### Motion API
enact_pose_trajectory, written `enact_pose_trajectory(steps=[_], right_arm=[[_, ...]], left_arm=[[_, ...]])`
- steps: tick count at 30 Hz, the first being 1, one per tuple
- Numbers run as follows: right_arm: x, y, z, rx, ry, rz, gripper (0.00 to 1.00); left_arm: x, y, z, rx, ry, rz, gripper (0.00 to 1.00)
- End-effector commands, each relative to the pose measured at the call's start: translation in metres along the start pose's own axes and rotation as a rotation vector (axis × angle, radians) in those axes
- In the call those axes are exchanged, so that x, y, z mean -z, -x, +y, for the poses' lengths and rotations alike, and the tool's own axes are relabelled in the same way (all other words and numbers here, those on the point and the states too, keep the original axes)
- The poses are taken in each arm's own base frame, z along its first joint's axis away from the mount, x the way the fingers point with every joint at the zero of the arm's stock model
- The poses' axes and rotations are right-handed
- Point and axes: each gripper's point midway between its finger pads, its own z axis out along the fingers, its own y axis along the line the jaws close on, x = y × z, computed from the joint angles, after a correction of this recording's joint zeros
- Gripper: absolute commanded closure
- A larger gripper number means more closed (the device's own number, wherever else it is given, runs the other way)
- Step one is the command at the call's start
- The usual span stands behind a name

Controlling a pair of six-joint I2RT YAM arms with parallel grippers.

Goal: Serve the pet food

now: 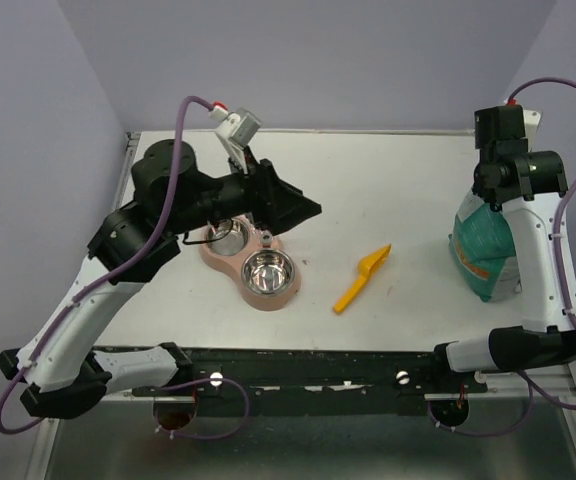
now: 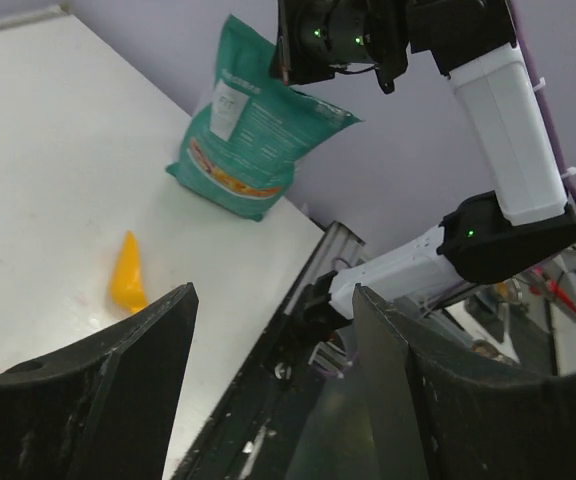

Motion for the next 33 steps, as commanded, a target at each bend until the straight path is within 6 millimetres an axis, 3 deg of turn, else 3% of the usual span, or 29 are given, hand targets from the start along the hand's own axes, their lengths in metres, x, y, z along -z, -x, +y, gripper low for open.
enact_pose_trajectory(steps=[1,3,8,14,17,21,26,33], right_arm=[[0.029,0.005,0.047,-0.122,0.309,0.038,0.99],[0.038,0.009,0.054,-0.145,0.370,0.034,0.99],[0.073,0.023,0.073,-0.219,0.571,0.028,0.99],[0.092,0.027,0.088,-0.301,0.694,0.028,0.99],[0.108,0.030,0.108,-0.373,0.827,0.063,0.99],[0.124,0.044,0.120,-0.436,0.930,0.064,0.99],[0.133,0.044,0.132,-0.484,1.005,0.102,0.99],[0.159,0.058,0.154,-0.615,1.199,0.177,0.99]], left_arm=[[-0.043,-0.010,-0.009,0.217,-0.002,0.038,0.28],[-0.065,-0.023,-0.005,0.273,0.010,0.109,0.30],[-0.094,-0.034,-0.001,0.269,0.050,0.189,0.31],[-0.135,-0.056,0.010,0.356,0.063,0.222,0.29],[-0.149,-0.059,0.010,0.401,0.078,0.255,0.26],[-0.163,-0.057,0.004,0.385,0.034,0.244,0.23],[-0.165,-0.064,0.010,0.365,0.059,0.269,0.27],[-0.137,-0.052,0.013,0.277,0.094,0.220,0.30]])
